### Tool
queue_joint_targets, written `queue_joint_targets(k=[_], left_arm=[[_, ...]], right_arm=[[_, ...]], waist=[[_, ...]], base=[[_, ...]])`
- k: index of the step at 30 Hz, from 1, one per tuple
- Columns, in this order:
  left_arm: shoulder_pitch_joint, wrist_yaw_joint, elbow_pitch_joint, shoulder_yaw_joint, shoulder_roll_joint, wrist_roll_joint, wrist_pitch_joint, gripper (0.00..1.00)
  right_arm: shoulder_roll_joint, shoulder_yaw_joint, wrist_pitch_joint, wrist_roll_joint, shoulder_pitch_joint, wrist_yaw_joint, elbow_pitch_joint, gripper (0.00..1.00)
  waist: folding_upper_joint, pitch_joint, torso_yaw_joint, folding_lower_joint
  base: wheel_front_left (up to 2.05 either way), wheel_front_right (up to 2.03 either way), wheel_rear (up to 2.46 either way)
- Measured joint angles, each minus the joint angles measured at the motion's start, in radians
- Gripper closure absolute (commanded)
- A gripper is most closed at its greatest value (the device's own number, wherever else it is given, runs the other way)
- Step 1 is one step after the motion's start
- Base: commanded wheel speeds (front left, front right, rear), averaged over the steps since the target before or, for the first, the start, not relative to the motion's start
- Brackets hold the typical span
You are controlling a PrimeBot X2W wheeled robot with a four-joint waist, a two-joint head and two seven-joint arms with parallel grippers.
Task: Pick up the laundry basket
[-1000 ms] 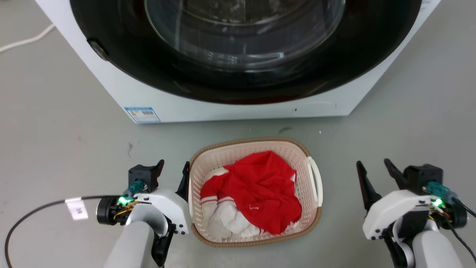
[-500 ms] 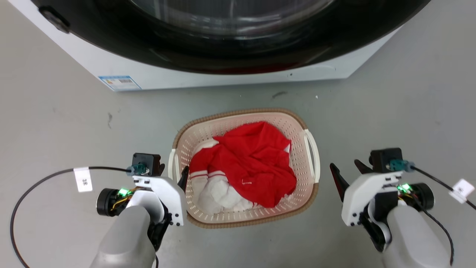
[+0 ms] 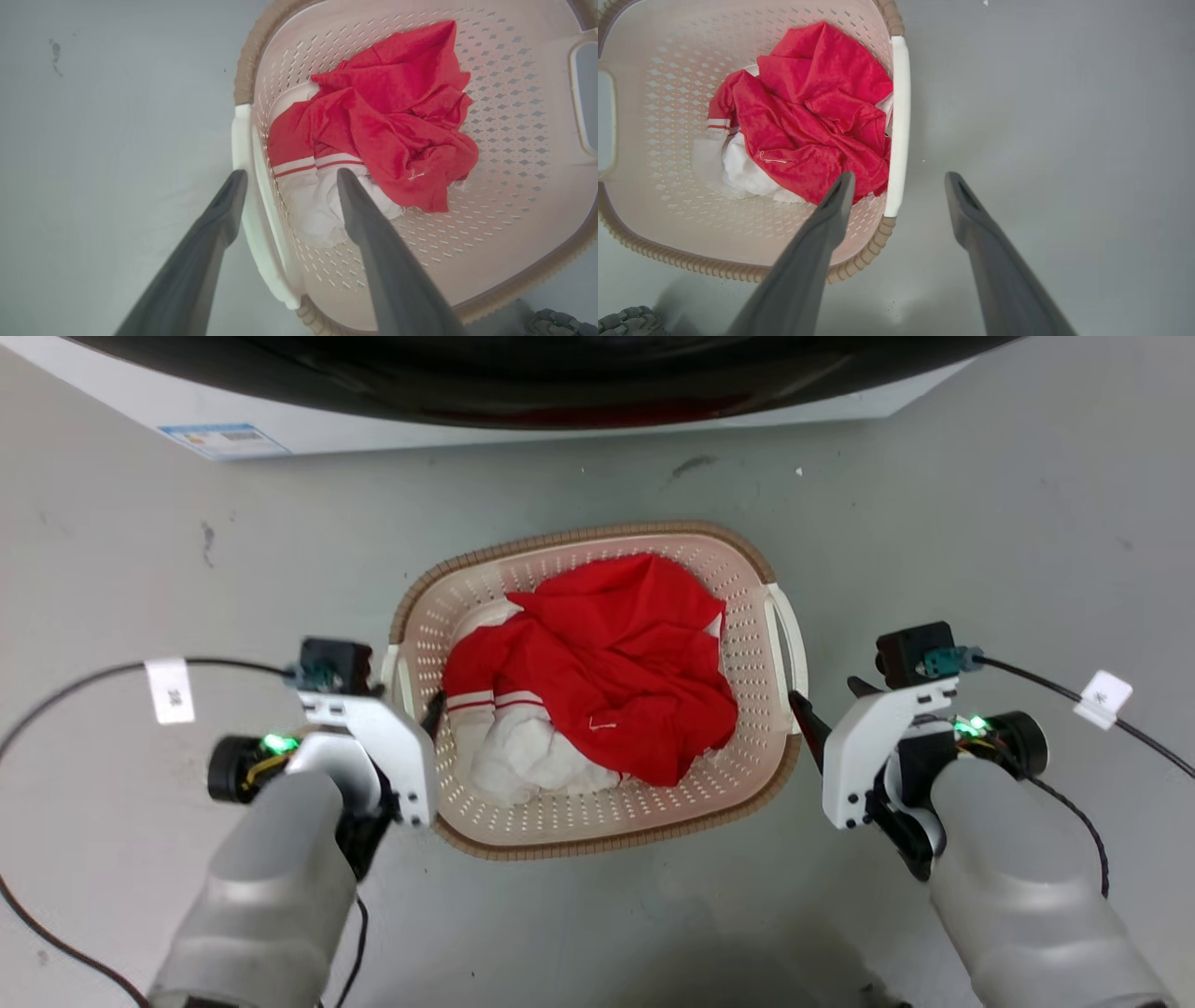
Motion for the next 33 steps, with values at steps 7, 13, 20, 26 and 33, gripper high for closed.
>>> queue_joint_targets(k=[7,13,20,26,33], left_arm=[[-0.079,0.000,0.028,-0.055,0.059,-0.094,0.053,0.00],[-0.116,0.000,0.040,-0.100,0.086,-0.138,0.078,0.00],[-0.150,0.000,0.057,-0.147,0.107,-0.186,0.117,0.00],[-0.179,-0.001,0.068,-0.173,0.117,-0.223,0.145,0.00],[-0.193,0.000,0.066,-0.202,0.104,-0.275,0.171,1.00]], right_arm=[[0.017,0.067,-0.029,0.048,-0.138,0.000,0.123,0.00],[0.021,0.116,-0.029,0.091,-0.202,0.000,0.188,0.00],[0.025,0.185,-0.002,0.172,-0.243,0.000,0.214,0.00],[0.026,0.240,0.010,0.237,-0.264,0.000,0.216,0.02],[0.035,0.285,0.031,0.300,-0.282,0.001,0.234,1.00]], waist=[[0.0000,0.085,-0.015,0.0000],[0.0000,0.133,-0.031,0.0001],[0.0000,0.173,-0.041,0.0000],[0.0000,0.195,-0.041,0.0000],[0.0000,0.200,-0.040,0.0000]], base=[[0.00,0.00,0.00],[0.00,0.00,0.00],[0.00,0.00,0.00],[0.00,0.00,0.00],[0.00,0.00,0.00]])
